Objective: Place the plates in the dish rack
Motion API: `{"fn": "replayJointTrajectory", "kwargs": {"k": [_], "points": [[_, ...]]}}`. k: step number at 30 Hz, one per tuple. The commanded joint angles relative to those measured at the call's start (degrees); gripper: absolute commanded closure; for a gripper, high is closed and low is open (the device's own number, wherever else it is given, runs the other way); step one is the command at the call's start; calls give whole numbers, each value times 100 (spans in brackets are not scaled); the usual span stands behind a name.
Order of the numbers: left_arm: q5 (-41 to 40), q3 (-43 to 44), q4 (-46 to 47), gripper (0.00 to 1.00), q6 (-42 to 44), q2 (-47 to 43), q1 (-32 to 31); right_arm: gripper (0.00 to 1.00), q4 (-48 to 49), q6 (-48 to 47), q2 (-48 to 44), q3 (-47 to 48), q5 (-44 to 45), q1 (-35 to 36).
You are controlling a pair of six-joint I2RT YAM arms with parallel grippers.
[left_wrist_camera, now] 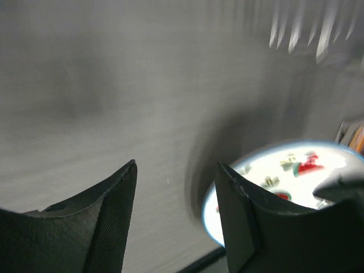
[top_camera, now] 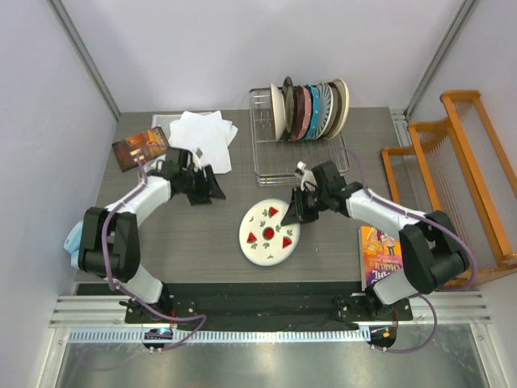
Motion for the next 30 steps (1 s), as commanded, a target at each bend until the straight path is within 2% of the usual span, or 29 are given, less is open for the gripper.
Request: {"fn": "replayJointTrajectory", "kwargs": {"k": [1, 2, 4, 6, 7, 10, 16, 17, 18, 21, 22, 23, 26, 30], "points": [[-952, 1435, -870, 39, 1146, -469, 462, 99, -1637, -1554, -694, 1961, 317, -55], [-1085, 1933, -1010, 37, 1312, -478, 506, 99, -1777, -1729, -633, 2740, 388, -55], [-1445, 2288, -1038, 33, 1717, -426, 586, 99, -1857, -1845, -231, 3569, 581, -55], [-1499, 2500, -846, 33, 1850, -382, 656, 99, -1848, -1871, 192, 4782, 758, -55], [-1482, 2518, -740, 33, 1920, -355, 691, 99, -1857, -1854, 647, 5195, 758, -46], [-1307, 2545, -380, 33, 2017, -189, 744, 99, -1919, -1565, 1771, 7239, 1196, -46], [-1130, 2668, -81, 33, 1965, 128, 858, 99, -1569, -1923, 3488, 10229, 3883, 322], [-1121, 2659, -63, 33, 1912, 128, 885, 99, -1376, -1976, 3760, 10401, 4392, 532], [-1104, 2633, -37, 33, 1903, 119, 894, 99, -1087, -2133, 3797, 10429, 5545, 673], [-1130, 2387, 200, 33, 1894, 84, 911, 99, 914, -3134, 3632, 9483, 7544, 1208], [-1147, 2343, 262, 33, 1894, 93, 911, 99, 1868, -3633, 3596, 9054, 7587, 1280], [-1182, 2299, 271, 33, 1885, 84, 920, 99, 2008, -3751, 3630, 9058, 7605, 1316], [-1139, 2290, 245, 33, 1850, 84, 929, 99, 1756, -3849, 4078, 9743, 7974, 1404], [-1104, 2158, 385, 33, 1938, 32, 929, 99, 1808, -4094, 4166, 9594, 8096, 1395]]}}
